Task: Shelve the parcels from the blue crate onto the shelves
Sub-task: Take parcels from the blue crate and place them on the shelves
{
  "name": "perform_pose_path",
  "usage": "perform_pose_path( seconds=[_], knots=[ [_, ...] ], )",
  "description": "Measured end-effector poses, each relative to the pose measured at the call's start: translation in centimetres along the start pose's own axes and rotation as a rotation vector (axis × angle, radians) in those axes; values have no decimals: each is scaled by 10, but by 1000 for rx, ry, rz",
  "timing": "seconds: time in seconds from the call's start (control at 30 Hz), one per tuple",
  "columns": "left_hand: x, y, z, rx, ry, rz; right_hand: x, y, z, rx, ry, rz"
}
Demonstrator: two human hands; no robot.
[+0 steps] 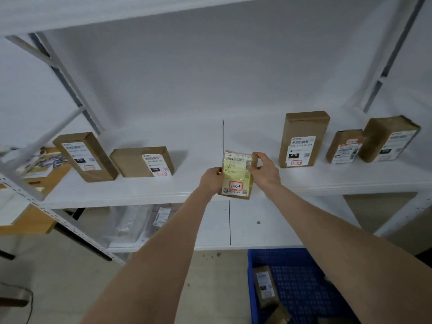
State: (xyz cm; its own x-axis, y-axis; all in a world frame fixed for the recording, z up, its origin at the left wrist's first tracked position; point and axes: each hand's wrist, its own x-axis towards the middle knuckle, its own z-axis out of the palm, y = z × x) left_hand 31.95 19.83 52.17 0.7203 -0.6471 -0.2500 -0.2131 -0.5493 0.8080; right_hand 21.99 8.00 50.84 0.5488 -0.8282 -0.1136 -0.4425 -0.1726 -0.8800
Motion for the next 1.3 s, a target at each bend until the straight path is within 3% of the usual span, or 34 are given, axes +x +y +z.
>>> perform_pose_path(
  seconds=[0.43,0.83,1.3],
  knots=[
    [85,17,-5,-365,-108,-50,49,-16,15,62,170,-14],
    [99,18,-2,-269,12,-61,76,4,28,188,147,20],
    [91,-10,-14,-357,98,-159,53,-4,44,37,62,-108]
  ],
)
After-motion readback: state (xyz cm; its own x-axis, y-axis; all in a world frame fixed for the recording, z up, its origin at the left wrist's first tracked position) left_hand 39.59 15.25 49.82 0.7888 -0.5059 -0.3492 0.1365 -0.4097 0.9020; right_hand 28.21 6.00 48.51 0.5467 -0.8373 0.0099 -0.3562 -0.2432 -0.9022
